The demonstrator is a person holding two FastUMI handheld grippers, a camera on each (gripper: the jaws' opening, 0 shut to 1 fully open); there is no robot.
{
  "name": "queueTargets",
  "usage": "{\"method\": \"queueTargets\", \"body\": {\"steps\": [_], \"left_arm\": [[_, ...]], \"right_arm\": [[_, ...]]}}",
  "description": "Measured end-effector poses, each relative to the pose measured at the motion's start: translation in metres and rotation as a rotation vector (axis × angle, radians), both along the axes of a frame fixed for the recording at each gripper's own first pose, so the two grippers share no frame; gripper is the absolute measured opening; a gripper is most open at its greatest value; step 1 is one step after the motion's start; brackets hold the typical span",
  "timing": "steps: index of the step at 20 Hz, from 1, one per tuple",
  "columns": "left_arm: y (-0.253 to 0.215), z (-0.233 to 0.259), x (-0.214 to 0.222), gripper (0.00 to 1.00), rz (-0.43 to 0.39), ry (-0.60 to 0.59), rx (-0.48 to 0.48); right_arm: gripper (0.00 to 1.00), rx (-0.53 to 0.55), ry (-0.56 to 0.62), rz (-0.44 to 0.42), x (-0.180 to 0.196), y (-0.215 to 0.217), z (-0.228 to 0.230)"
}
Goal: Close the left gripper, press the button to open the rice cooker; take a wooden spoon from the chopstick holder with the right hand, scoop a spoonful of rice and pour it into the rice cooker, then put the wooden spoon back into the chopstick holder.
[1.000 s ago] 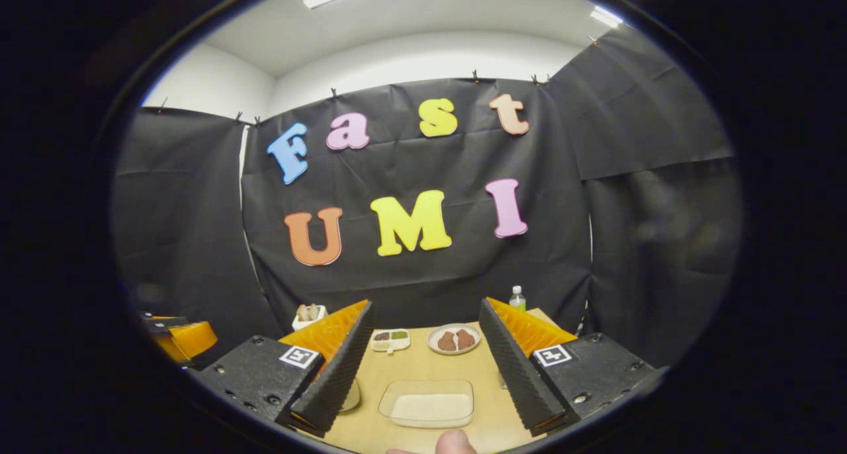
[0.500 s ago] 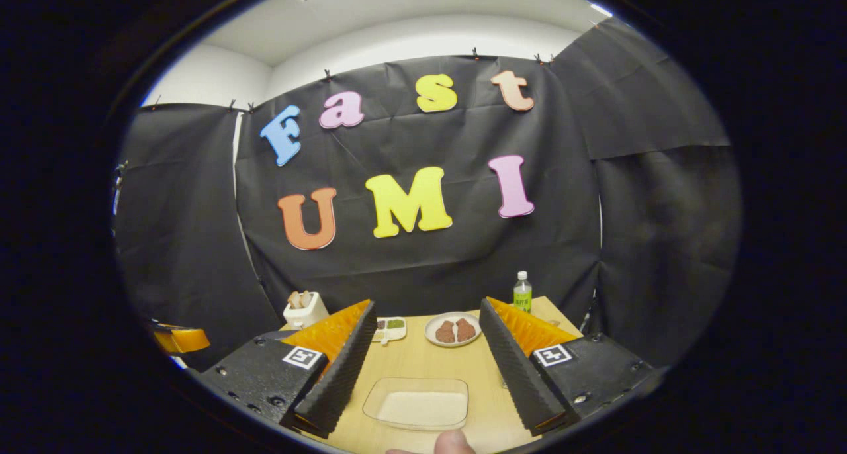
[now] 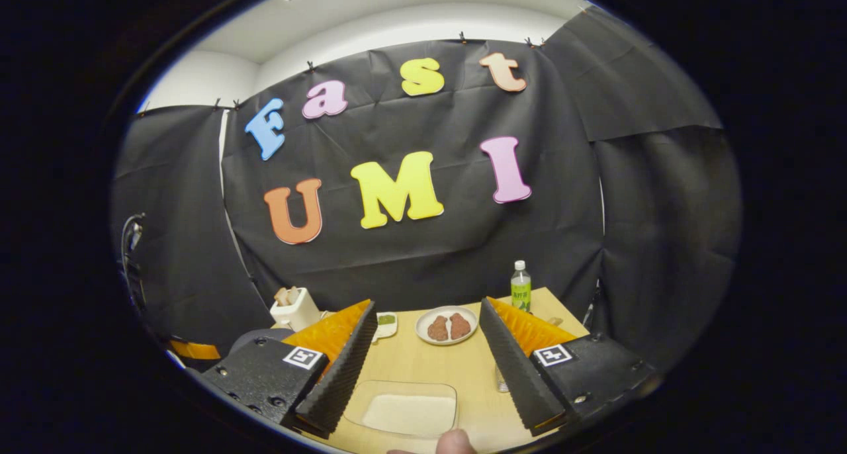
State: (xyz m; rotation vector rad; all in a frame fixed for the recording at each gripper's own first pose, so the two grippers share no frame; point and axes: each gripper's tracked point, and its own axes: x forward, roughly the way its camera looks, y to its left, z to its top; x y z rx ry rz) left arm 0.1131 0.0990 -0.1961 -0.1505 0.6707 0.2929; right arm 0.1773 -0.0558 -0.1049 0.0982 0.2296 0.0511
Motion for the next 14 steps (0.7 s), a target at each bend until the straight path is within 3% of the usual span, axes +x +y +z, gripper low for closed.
{"method": "queueTargets", "body": {"steps": [4,5,6,8,9,14], "left_arm": [[0.019,-0.034,0.02,0.0,0.047,0.07,-0.08],[0.023,-0.044,0.022,0.0,0.055,0.091,-0.09],[0.028,-0.055,0.023,0.0,0.065,0.116,-0.104],[0.032,-0.068,0.026,0.0,0.083,0.137,-0.128],[0.035,-0.074,0.026,0.0,0.09,0.149,-0.133],[0.04,-0.089,0.023,0.0,0.101,0.172,-0.147]], "right_arm": [[0.96,-0.027,0.025,-0.011,0.011,-0.022,-0.014],[1.0,-0.032,0.036,-0.016,0.013,-0.026,-0.019],[0.96,-0.033,0.048,-0.017,0.015,-0.03,-0.023],[1.0,-0.038,0.064,-0.019,0.018,-0.036,-0.03],[0.96,-0.041,0.069,-0.02,0.02,-0.039,-0.032],[1.0,-0.036,0.09,-0.021,0.025,-0.044,-0.042]]}}
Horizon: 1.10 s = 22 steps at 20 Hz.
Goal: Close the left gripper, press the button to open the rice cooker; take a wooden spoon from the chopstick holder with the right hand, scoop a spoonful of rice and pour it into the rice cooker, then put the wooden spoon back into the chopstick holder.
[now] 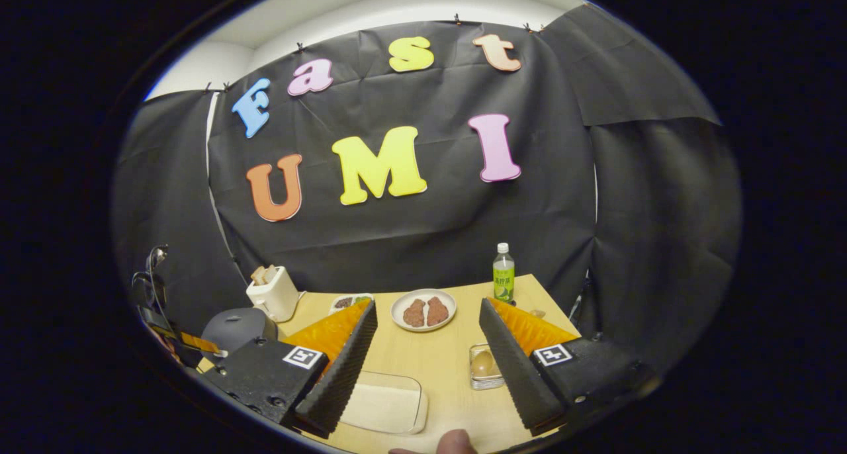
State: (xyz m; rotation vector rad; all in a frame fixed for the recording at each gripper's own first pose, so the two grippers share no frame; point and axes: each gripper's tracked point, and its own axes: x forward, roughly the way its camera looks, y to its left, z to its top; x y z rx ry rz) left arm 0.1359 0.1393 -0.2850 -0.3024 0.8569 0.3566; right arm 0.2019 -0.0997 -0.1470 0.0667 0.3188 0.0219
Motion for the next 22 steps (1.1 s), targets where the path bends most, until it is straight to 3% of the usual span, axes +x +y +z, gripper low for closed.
{"method": "queueTargets", "body": {"steps": [4,6,7,9,15,22], "left_arm": [[0.0,-0.006,0.0,0.0,0.012,0.012,-0.026],[0.001,-0.016,-0.006,0.0,0.041,0.015,-0.096],[0.004,-0.006,-0.002,0.0,0.061,-0.026,-0.127],[0.002,-0.01,-0.005,0.0,0.044,-0.032,-0.16],[0.006,0.02,0.002,0.0,0.008,-0.089,-0.03],[0.023,0.123,0.034,0.0,-0.011,-0.357,0.195]], "right_arm": [[1.0,-0.012,0.003,-0.006,-0.003,-0.005,-0.005],[0.96,-0.009,0.014,-0.019,-0.005,-0.008,-0.01],[1.0,-0.005,0.021,-0.024,-0.007,-0.009,-0.012],[1.0,-0.004,0.029,-0.03,-0.01,-0.01,-0.015],[1.0,-0.035,-0.026,-0.043,-0.013,-0.021,0.013],[1.0,-0.054,-0.063,-0.069,-0.024,-0.036,0.029]]}}
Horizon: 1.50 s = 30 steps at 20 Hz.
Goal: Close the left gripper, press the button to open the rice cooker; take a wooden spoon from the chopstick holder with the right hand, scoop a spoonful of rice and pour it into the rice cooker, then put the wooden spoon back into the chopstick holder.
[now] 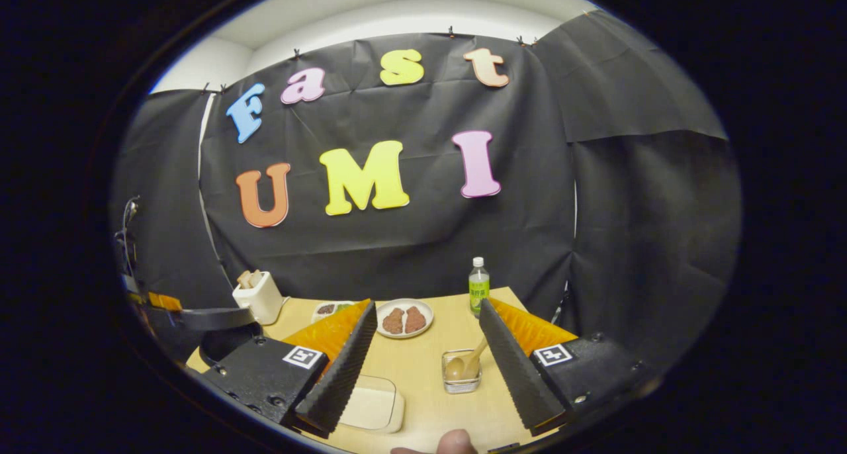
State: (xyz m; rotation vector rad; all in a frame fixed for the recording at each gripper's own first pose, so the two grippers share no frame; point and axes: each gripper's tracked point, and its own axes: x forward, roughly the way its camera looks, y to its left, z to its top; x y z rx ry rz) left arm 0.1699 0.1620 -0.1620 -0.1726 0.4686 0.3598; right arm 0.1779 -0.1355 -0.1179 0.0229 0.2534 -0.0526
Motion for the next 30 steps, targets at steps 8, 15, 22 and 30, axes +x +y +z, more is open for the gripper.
{"method": "queueTargets", "body": {"steps": [8,15,22,30], "left_arm": [[-0.035,0.066,-0.001,0.6,-0.048,-0.207,0.159],[-0.065,0.095,-0.037,0.95,-0.032,-0.298,0.175],[-0.077,0.091,-0.066,0.95,0.005,-0.282,0.198],[-0.074,0.081,-0.08,0.95,0.076,-0.263,0.212]], "right_arm": [[1.0,-0.018,-0.002,0.013,-0.007,-0.016,0.0],[1.0,-0.034,0.042,0.002,-0.001,-0.048,-0.029],[1.0,-0.02,0.107,0.021,0.039,-0.078,-0.092],[1.0,0.048,0.224,-0.002,0.109,-0.107,-0.182]]}}
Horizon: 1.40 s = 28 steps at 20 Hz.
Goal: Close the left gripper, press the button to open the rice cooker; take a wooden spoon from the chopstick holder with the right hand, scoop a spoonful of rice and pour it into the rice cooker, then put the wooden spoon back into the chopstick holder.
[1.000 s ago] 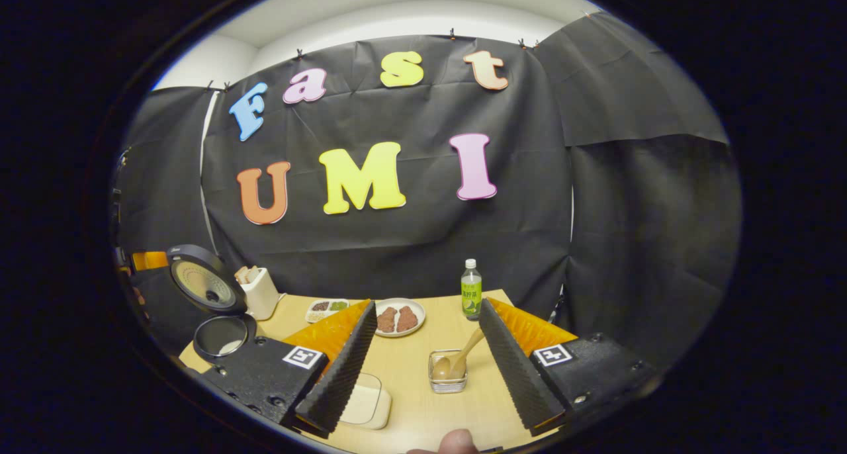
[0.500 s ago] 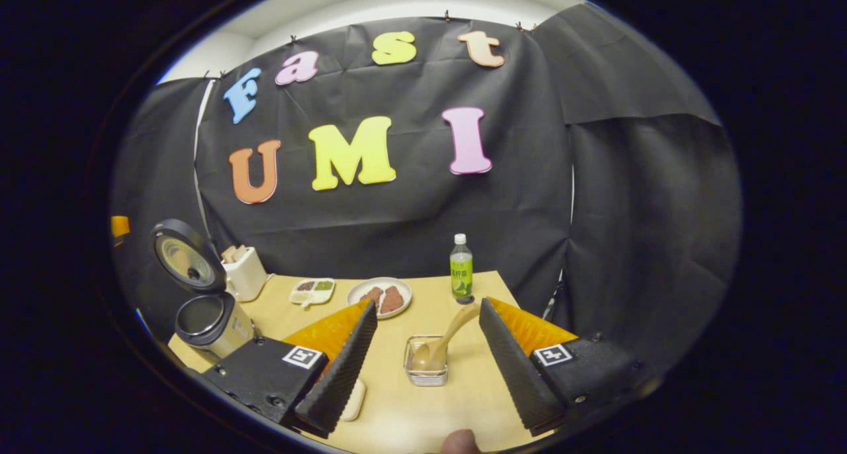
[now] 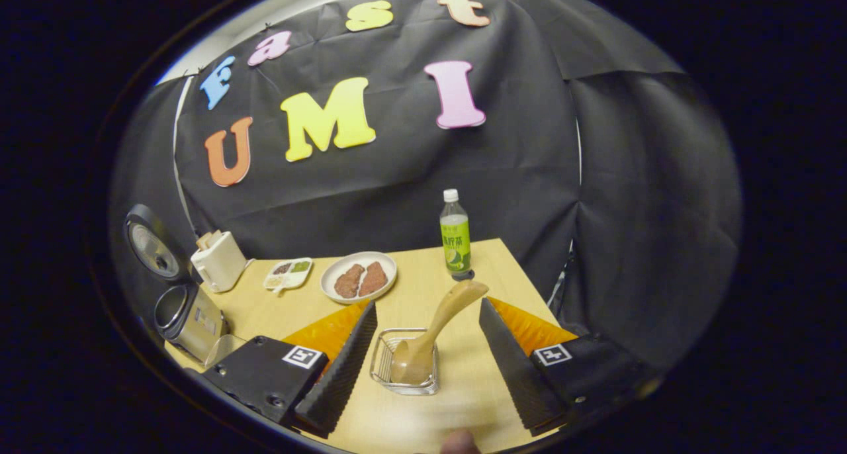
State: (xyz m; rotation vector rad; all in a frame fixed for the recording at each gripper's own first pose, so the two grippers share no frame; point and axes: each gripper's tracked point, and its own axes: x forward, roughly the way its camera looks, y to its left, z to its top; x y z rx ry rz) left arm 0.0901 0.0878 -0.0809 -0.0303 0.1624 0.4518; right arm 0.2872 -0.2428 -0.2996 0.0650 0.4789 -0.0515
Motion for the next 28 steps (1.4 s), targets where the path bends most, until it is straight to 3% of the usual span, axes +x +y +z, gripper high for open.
{"method": "queueTargets", "body": {"steps": [5,7,8,11,12,13,15,17,20,25,28], "left_arm": [[0.006,-0.019,-0.02,0.95,0.061,0.071,0.025],[0.007,-0.021,-0.025,0.95,0.073,0.078,0.029],[0.007,-0.024,-0.026,0.95,0.077,0.09,0.024],[0.012,-0.017,-0.026,0.95,0.097,0.082,0.012],[0.012,-0.015,-0.027,0.95,0.102,0.07,0.009],[0.014,-0.012,-0.028,0.95,0.106,0.06,0.009],[0.014,-0.015,-0.029,0.95,0.11,0.055,0.001],[0.016,-0.011,-0.03,0.95,0.108,0.04,-0.009],[0.02,-0.009,-0.024,0.95,0.089,0.024,-0.008],[0.021,0.006,-0.014,0.95,0.001,-0.043,-0.01],[0.031,0.008,-0.009,0.95,-0.053,-0.05,0.007]], "right_arm": [[0.95,0.053,0.083,-0.042,0.033,-0.011,-0.055],[0.98,0.085,0.104,-0.04,0.042,-0.009,-0.065],[0.89,0.113,0.117,-0.038,0.046,-0.006,-0.068],[0.77,0.125,0.134,-0.022,0.054,-0.001,-0.073],[0.6,0.123,0.133,-0.019,0.054,-0.001,-0.072],[0.6,0.125,0.137,-0.018,0.052,0.0,-0.072],[0.27,0.152,0.147,-0.018,0.049,0.004,-0.068],[0.19,0.176,0.155,-0.014,0.043,0.013,-0.062],[0.1,0.168,0.111,-0.023,0.036,0.014,-0.038],[0.09,0.12,0.003,-0.079,0.023,0.014,0.025],[0.09,0.118,-0.051,-0.083,-0.003,0.04,0.068]]}}
